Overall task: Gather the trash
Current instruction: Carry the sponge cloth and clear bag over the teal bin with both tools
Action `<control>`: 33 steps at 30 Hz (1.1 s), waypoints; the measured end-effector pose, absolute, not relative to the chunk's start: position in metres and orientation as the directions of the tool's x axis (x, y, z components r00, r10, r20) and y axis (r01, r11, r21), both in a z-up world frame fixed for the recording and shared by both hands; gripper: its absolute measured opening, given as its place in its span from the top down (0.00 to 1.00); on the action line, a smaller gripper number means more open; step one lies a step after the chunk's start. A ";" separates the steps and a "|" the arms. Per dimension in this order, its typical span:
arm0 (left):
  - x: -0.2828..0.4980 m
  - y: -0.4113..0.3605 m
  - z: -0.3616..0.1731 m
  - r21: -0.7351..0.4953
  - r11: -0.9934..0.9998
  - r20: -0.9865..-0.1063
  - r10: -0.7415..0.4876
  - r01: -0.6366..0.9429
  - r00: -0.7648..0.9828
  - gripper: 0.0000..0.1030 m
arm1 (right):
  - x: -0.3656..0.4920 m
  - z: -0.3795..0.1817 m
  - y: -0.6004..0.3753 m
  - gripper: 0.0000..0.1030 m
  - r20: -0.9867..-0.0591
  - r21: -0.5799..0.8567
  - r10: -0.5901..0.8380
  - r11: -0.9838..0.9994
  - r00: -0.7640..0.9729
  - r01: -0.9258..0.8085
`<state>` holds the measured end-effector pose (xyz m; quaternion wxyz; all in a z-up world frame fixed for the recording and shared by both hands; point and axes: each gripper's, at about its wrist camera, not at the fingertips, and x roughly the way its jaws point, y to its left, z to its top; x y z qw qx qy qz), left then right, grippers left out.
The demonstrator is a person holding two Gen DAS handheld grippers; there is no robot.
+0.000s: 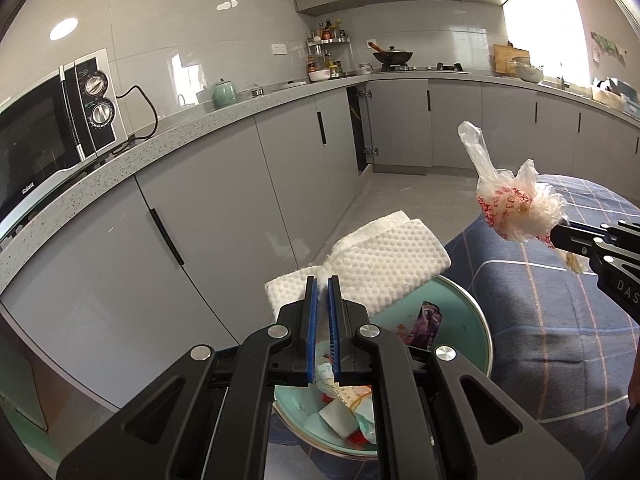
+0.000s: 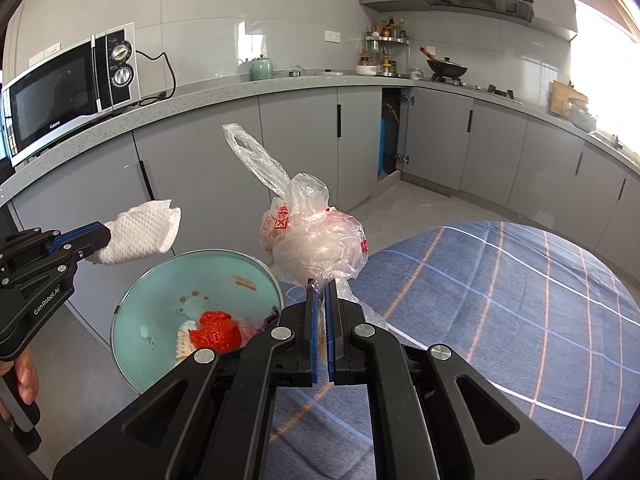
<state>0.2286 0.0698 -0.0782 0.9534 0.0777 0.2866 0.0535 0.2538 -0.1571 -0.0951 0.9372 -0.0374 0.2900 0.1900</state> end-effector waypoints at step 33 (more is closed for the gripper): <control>0.223 0.098 -0.081 0.190 0.970 -0.523 0.232 -0.153 0.821 0.94 | 0.255 -0.096 -0.107 0.96 -0.556 0.016 0.389 0.888 0.734 -0.459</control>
